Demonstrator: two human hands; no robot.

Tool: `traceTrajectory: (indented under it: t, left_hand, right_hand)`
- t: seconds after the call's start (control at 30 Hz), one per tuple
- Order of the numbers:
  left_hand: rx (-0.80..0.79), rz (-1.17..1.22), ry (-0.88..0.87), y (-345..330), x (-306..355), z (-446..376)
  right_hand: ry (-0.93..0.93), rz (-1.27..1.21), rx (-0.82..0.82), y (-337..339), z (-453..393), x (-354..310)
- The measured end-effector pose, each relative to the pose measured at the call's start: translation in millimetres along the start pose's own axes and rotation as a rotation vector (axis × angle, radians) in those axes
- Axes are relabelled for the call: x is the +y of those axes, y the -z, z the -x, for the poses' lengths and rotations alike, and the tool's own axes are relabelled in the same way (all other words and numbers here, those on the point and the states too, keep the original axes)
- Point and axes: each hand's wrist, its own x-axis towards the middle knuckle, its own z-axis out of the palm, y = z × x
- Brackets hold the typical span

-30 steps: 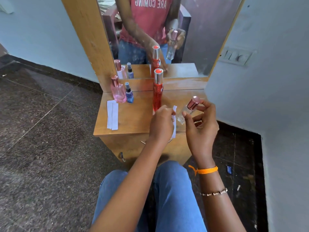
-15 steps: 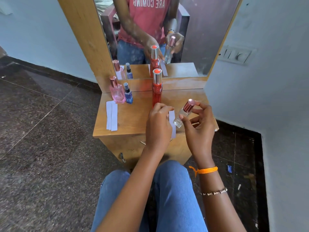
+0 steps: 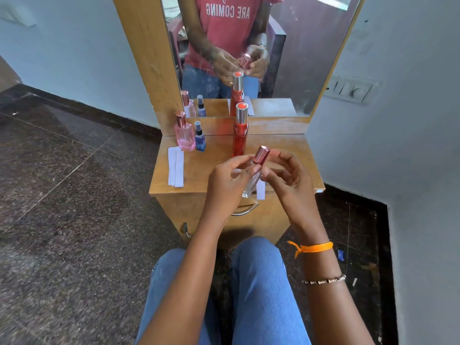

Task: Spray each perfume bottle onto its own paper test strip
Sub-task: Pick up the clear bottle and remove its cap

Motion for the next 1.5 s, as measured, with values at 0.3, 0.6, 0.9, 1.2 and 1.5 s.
traceTrajectory:
  t: [0.3, 0.6, 0.9, 1.2, 1.5]
  left_hand:
    - [0.019, -0.135, -0.036, 5.3, 1.0, 14.0]
    - [-0.008, 0.014, 0.103, 5.4, -16.4, 15.5]
    - [-0.001, 0.062, 0.141, -2.7, -17.0, 13.5]
    - [-0.034, 0.022, 0.068, -16.2, -6.4, -4.3]
    - [-0.037, -0.603, -0.058, -40.6, -16.7, -32.7]
  right_hand:
    - [0.081, 0.056, 0.008, -7.3, -13.0, -18.2]
    - [0.124, 0.498, 0.186, 25.3, -34.4, 24.9]
    - [0.126, 0.612, 0.235, 27.2, -31.9, 58.3]
    - [0.204, 0.296, -0.006, 7.3, 7.7, 31.9]
    - [0.146, 0.284, 0.133, 21.4, 6.1, 43.7]
